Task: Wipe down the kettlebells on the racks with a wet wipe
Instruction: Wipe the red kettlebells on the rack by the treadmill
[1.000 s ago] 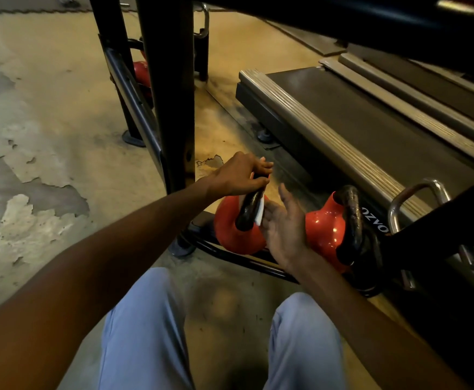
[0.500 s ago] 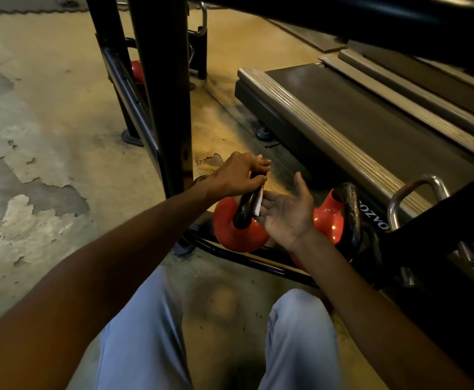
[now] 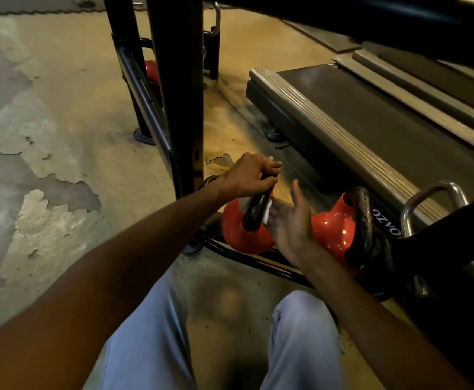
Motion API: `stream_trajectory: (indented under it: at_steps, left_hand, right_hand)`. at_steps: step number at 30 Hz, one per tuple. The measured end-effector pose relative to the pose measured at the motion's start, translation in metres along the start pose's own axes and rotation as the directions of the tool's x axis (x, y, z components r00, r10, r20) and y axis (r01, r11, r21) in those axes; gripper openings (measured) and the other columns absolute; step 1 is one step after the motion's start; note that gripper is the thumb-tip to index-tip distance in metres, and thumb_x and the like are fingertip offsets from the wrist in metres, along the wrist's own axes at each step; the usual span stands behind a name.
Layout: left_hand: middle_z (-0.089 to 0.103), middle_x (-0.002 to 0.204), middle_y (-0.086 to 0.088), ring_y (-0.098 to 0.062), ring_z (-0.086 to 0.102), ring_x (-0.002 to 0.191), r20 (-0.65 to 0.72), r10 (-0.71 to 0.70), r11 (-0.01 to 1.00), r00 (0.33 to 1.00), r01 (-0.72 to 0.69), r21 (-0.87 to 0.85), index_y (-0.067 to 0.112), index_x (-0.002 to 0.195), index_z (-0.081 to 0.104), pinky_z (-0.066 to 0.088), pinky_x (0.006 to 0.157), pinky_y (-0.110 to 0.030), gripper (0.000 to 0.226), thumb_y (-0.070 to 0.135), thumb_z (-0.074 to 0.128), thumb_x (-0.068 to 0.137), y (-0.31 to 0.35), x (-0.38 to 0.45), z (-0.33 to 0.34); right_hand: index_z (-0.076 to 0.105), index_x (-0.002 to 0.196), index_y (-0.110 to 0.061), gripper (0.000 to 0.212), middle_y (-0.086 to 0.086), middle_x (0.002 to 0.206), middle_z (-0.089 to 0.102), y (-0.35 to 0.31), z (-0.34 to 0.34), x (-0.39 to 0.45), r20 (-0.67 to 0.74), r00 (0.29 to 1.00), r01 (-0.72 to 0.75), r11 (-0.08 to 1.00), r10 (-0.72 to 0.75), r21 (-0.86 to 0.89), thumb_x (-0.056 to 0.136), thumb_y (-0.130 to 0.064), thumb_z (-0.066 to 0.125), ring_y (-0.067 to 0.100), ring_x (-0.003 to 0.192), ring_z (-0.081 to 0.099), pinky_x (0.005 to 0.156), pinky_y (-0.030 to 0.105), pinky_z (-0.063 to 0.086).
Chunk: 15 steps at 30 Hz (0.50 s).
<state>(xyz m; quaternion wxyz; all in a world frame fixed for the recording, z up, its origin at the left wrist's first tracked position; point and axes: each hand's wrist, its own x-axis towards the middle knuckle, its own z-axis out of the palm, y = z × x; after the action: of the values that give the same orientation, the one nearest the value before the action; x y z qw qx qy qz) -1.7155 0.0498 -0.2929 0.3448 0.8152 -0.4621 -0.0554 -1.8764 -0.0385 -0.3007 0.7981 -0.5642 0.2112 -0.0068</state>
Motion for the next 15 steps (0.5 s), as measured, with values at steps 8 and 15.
stream_trajectory:
  at_steps: [8,15]
  left_hand:
    - [0.066,0.14,-0.009,-0.016,0.062,0.132,0.056,-0.099,0.99,0.993,0.104,-0.097,0.003,0.115,0.079,0.052,0.11,-0.038,0.029,0.023,0.063,0.101,-0.001,0.003,-0.004]
    - [0.071,0.069,-0.01,-0.007,0.06,0.055,-0.027,-0.096,0.992,0.995,0.093,-0.089,0.004,0.093,0.081,0.039,0.052,-0.021,0.046,0.036,0.052,0.109,0.001,0.004,-0.003]
  right_hand:
    - [-0.006,0.167,-0.03,0.085,-0.012,0.174,0.0,0.069,0.0,-0.044,0.268,0.87,0.44,0.406,-0.413,-0.801,0.103,-0.063,0.039,-0.004,0.156,0.011,0.124,0.028,0.022]
    - [0.022,0.163,-0.002,0.086,0.018,0.171,0.019,0.037,-0.041,-0.006,0.65,0.642,0.575,-0.307,-0.405,-0.759,0.104,-0.058,0.051,0.027,0.161,0.011,0.128,0.051,0.023]
